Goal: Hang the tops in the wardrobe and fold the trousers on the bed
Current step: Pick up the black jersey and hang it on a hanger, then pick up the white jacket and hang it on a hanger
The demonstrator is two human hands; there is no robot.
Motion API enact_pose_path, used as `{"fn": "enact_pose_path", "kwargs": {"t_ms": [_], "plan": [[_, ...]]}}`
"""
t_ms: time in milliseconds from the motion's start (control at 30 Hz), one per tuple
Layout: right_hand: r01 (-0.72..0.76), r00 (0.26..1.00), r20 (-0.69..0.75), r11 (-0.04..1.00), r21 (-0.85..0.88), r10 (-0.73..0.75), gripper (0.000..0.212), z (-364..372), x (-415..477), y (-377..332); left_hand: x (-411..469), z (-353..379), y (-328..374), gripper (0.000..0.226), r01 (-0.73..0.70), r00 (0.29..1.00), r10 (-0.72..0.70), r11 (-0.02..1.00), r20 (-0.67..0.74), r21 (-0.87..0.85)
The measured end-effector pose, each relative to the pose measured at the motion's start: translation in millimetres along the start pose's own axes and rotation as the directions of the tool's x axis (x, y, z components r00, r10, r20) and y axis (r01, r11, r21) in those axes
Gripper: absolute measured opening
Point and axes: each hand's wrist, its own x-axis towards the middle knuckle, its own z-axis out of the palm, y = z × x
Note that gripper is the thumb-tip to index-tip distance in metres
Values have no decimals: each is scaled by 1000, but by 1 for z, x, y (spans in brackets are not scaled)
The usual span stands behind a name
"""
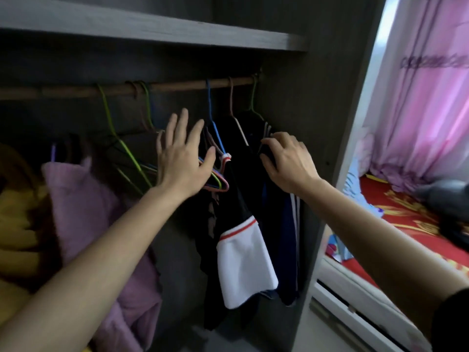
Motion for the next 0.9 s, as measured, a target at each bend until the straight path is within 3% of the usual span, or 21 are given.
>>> {"fn": "enact_pose_path", "kwargs": {"t_ms": [200, 567, 700, 900], "plan": [[-79, 991, -121, 974, -210, 55, 56, -4, -98, 68, -56, 37, 74, 68, -87, 992, 67, 978, -107, -192], [-315, 937, 48, 893, -322, 347, 71, -56, -289, 221, -128, 105, 272, 75, -219, 951, 281, 908, 131, -357], [-359, 887, 134, 844, -398, 441, 75, -99, -379, 300, -159, 139, 380, 75, -159, 908, 300, 893, 293, -420], [-514, 767, 122, 716, -472, 630, 77, -173, -510, 414, -202, 181, 556, 78, -134, 828, 368, 862, 422, -488]]}}
